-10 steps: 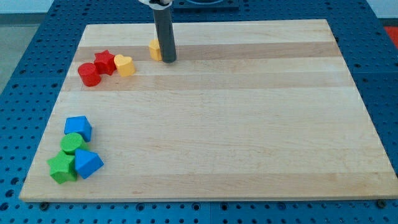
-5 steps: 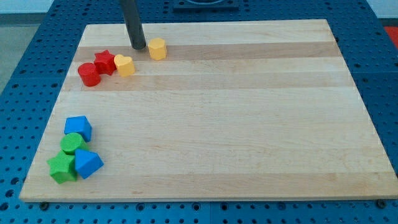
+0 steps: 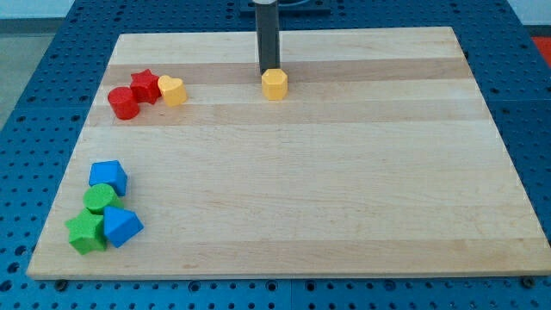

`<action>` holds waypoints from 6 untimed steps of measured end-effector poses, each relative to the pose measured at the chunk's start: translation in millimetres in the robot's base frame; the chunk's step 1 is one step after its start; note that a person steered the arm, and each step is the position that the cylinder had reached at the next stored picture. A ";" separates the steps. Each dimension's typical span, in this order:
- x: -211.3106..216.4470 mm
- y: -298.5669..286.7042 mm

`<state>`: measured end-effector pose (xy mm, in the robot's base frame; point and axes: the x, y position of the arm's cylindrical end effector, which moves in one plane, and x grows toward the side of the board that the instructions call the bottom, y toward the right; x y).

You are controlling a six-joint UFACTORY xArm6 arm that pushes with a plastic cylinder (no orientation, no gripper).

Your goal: Separate the yellow hexagon from the red blocks and yellow heart

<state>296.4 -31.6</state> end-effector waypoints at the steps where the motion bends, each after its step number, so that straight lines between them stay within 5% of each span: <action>1: 0.0 -18.8; 2: -1.5 -35.7; 3: 53.0 -27.4; 6: 49.4 0.8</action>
<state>345.8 -30.7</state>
